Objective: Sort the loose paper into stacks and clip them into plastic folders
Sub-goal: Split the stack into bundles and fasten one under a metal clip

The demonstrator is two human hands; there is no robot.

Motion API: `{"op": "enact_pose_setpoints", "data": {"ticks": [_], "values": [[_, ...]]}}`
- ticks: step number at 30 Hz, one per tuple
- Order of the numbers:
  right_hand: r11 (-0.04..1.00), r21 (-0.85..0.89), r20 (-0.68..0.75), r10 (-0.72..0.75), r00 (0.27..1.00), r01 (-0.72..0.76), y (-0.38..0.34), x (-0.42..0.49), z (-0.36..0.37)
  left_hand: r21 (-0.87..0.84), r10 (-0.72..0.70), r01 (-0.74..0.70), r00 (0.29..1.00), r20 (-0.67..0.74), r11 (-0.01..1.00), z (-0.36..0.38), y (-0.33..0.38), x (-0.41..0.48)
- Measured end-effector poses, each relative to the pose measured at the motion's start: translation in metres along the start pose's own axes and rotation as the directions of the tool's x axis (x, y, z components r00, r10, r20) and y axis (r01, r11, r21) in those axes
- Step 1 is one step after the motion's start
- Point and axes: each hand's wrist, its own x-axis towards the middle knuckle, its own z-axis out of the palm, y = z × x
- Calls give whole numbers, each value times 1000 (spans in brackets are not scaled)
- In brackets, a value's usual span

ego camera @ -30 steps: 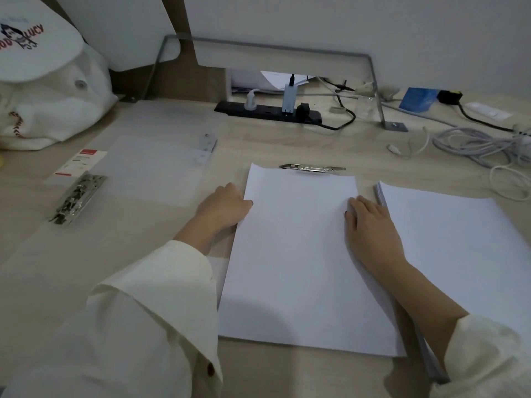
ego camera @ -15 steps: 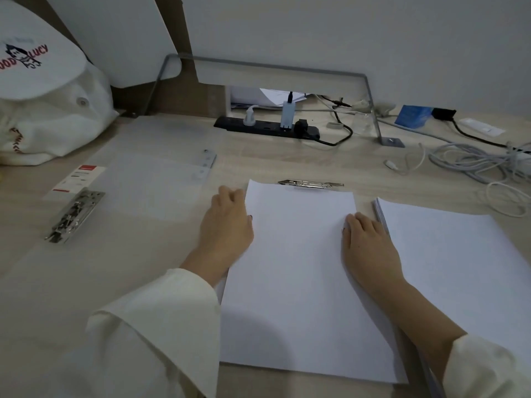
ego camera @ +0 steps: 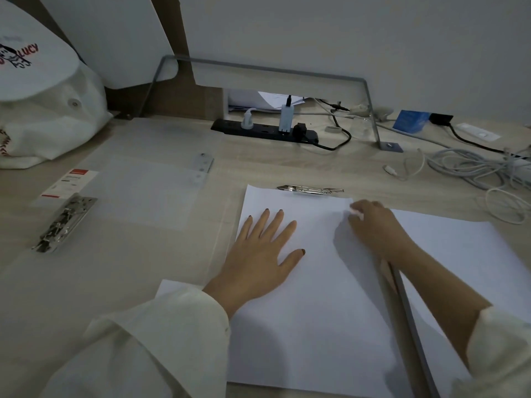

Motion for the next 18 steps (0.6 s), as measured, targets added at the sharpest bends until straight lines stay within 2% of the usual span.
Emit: {"op": "enact_pose_setpoints", "data": {"ticks": [1,6,10,14,16,18], "values": [[998,49,-2,37,999,-37,-4,8,-7,2,2,-2,1000,-7,1000,0,0,0],[980,80,85,174,981,-181,-17,40,-11,-9,2,-2,1000,-19,1000,1,-1,-1],[891,379,162,202,966,-250,-17,56,3,-17,-1,0,999,-37,1000,3,-1,-1],[800,569,81,176,981,-191,-21,53,5,-42,-2,1,1000,-22,999,1,0,0],[770,630,61,84,995,-104,-29,49,1,-38,1,-1,1000,-15,999,0,0,0],[794,608,26,-53,998,27,-43,42,-3,-45,0,-1,1000,-13,999,0,1,0]]}}
